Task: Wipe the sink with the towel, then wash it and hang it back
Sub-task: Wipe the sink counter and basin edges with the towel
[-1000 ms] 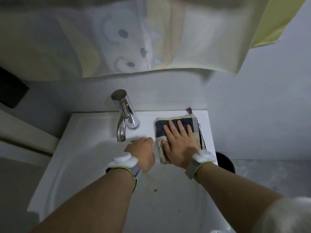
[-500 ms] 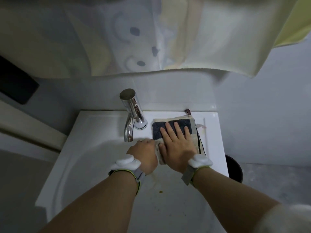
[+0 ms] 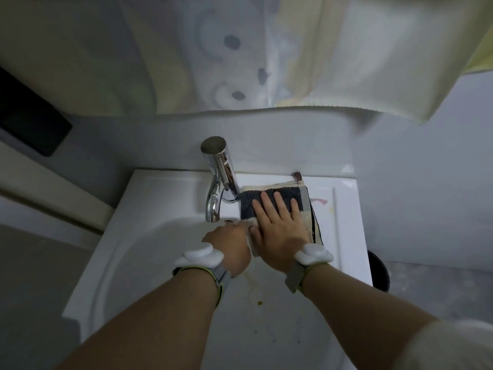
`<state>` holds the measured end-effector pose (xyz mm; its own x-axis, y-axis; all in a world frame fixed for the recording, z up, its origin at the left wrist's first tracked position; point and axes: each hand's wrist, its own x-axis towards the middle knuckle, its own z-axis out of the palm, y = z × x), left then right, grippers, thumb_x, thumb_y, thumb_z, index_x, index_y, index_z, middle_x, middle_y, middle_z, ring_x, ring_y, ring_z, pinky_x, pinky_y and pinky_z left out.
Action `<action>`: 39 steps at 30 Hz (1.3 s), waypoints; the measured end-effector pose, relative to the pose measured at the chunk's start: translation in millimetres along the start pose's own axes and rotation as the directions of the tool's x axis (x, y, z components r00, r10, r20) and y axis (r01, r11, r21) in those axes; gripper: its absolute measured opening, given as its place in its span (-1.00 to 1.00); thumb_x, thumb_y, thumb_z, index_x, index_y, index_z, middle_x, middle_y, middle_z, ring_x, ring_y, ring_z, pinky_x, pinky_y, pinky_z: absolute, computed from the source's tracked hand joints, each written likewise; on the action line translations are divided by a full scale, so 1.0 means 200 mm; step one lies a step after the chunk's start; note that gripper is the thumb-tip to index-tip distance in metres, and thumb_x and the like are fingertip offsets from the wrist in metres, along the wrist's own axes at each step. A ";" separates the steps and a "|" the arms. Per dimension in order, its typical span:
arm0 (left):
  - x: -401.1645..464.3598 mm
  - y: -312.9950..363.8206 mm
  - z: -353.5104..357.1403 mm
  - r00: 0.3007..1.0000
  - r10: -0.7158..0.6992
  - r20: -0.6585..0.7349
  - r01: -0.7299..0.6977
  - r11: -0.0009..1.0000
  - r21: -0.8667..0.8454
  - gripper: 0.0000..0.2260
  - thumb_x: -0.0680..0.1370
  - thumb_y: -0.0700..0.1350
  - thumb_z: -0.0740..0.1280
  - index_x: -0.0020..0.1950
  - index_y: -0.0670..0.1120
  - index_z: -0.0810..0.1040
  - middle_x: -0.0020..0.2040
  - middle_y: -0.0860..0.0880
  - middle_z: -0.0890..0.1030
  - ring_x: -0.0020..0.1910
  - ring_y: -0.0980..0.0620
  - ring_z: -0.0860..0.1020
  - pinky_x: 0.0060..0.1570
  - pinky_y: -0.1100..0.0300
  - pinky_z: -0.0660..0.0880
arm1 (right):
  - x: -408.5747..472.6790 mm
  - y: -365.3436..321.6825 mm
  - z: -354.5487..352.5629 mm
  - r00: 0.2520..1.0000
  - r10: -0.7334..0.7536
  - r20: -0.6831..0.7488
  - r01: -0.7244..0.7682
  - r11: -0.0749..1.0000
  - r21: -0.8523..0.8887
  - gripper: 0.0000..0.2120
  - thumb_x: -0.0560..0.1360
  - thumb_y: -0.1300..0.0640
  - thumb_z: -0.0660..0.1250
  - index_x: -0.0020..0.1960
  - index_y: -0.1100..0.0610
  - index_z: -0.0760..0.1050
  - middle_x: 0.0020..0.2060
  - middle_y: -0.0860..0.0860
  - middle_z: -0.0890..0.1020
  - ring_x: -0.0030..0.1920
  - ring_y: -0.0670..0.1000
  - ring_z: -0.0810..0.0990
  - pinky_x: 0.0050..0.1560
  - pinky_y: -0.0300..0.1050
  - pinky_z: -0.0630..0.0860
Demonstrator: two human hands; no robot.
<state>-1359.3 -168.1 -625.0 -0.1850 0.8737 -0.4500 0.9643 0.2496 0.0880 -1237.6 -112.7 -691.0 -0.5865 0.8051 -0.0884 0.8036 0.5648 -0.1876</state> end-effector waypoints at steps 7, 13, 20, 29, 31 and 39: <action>0.00 -0.07 0.00 0.998 -0.012 0.064 0.012 1.000 0.008 -0.68 0.60 -0.11 0.18 0.34 -0.12 0.41 0.24 -0.11 0.52 0.16 -0.10 0.54 0.12 0.08 0.49 | 0.15 0.01 -0.01 1.000 0.018 0.006 -0.018 1.000 0.025 -0.39 0.59 -0.23 -0.18 0.60 -0.04 0.00 0.60 -0.01 -0.01 0.58 0.12 -0.10 0.49 0.24 -0.26; -0.04 -0.10 0.02 0.995 -0.032 0.099 0.029 0.999 0.033 -0.66 0.58 -0.10 0.22 0.36 -0.12 0.40 0.23 -0.12 0.53 0.15 -0.12 0.54 0.15 0.05 0.51 | 0.13 -0.01 0.01 0.996 0.052 -0.071 -0.052 0.999 0.012 -0.40 0.59 -0.21 -0.12 0.55 0.00 0.20 0.55 0.03 0.20 0.55 0.15 0.12 0.50 0.25 -0.06; -0.04 -0.12 0.03 0.993 -0.008 0.119 0.009 1.000 -0.007 -0.69 0.61 -0.08 0.17 0.34 -0.11 0.40 0.23 -0.11 0.52 0.16 -0.13 0.53 0.15 0.03 0.50 | 0.01 -0.04 0.03 0.999 0.048 -0.014 -0.048 0.999 -0.006 -0.43 0.57 -0.17 -0.02 0.50 0.02 0.31 0.50 0.04 0.33 0.51 0.17 0.25 0.44 0.24 -0.03; -0.07 -0.08 0.04 0.993 0.020 0.112 -0.024 0.999 0.033 -0.69 0.61 -0.08 0.18 0.34 -0.11 0.41 0.25 -0.11 0.52 0.17 -0.13 0.53 0.14 0.06 0.50 | 0.11 0.10 -0.02 0.998 -0.021 0.059 0.025 0.998 -0.062 -0.31 0.53 -0.28 -0.23 0.58 -0.05 0.09 0.58 -0.01 0.10 0.57 0.12 0.06 0.52 0.22 -0.04; -0.06 -0.04 0.04 0.993 0.046 0.105 -0.052 0.997 0.048 -0.70 0.60 -0.09 0.17 0.31 -0.10 0.43 0.24 -0.11 0.52 0.17 -0.13 0.53 0.15 0.03 0.50 | 0.03 0.10 -0.01 0.997 0.044 0.062 -0.040 0.996 -0.074 -0.31 0.52 -0.26 -0.27 0.60 -0.05 0.01 0.59 -0.03 0.02 0.58 0.13 -0.01 0.52 0.22 -0.12; 0.04 0.13 -0.07 0.986 0.163 -0.030 -0.160 0.985 0.071 -0.69 0.56 -0.11 0.19 0.31 -0.08 0.42 0.28 -0.08 0.41 0.29 -0.13 0.39 0.19 0.01 0.41 | -0.23 0.19 0.01 0.986 0.166 -0.030 -0.167 0.984 -0.061 -0.40 0.57 -0.20 -0.03 0.51 0.03 0.31 0.49 0.06 0.35 0.48 0.20 0.31 0.44 0.18 0.06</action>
<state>-1338.0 -149.1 -613.4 -0.0315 0.9148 -0.4027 0.9924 0.0764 0.0960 -1179.9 -127.3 -695.6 -0.4419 0.8927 -0.0887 0.8950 0.4321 -0.1106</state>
